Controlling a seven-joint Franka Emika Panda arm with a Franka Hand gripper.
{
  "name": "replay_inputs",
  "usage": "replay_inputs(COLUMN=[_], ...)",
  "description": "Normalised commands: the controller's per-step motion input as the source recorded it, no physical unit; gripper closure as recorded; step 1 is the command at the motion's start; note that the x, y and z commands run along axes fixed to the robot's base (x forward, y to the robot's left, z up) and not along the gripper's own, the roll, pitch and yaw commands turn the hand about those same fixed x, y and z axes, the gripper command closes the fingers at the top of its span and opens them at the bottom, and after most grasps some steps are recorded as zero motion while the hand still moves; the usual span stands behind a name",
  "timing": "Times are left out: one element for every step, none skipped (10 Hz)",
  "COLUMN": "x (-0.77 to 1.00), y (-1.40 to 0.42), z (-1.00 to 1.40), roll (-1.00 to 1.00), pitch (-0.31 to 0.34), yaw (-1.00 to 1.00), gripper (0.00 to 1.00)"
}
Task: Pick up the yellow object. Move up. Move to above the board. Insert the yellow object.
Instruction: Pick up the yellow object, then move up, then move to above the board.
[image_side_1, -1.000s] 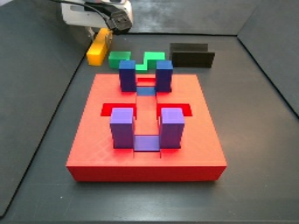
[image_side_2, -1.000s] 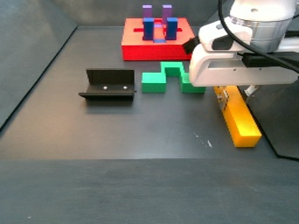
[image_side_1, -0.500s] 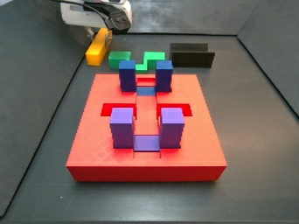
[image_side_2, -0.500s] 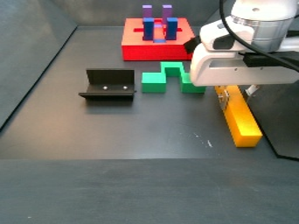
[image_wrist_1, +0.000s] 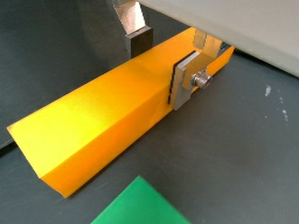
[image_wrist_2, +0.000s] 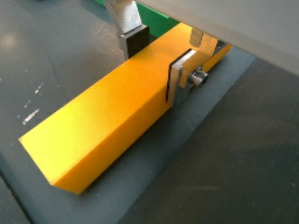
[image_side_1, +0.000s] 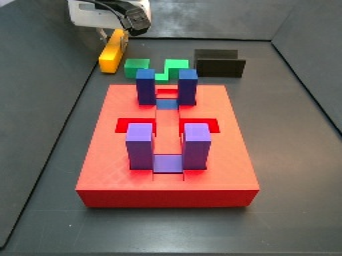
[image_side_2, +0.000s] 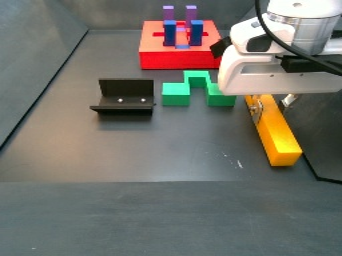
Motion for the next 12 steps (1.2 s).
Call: replay_inputs(x=[0.00, 0.00, 0.00, 0.00, 0.00, 0.00, 0.04, -0.03, -0.03, -0.01, 0.00, -0.01], y=[0.00, 0.00, 0.00, 0.00, 0.00, 0.00, 0.03, 0.03, 0.01, 0.00, 0.00, 0.00], z=[0.00, 0.00, 0.00, 0.00, 0.00, 0.83, 0.85, 0.68, 0.42, 0.20, 1.40, 1.40], roll=[0.00, 0.00, 0.00, 0.00, 0.00, 0.00, 0.01, 0.04, 0.11, 0.16, 0.00, -0.05], pitch=[0.000, 0.000, 0.000, 0.000, 0.000, 0.000, -0.017, 0.045, 0.052, 0.047, 0.000, -0.001], yaw=[0.00, 0.00, 0.00, 0.00, 0.00, 0.00, 0.04, 0.04, 0.02, 0.02, 0.00, -0.01], gripper=[1.00, 1.00, 1.00, 1.00, 1.00, 1.00, 1.00, 1.00, 1.00, 1.00, 1.00, 1.00])
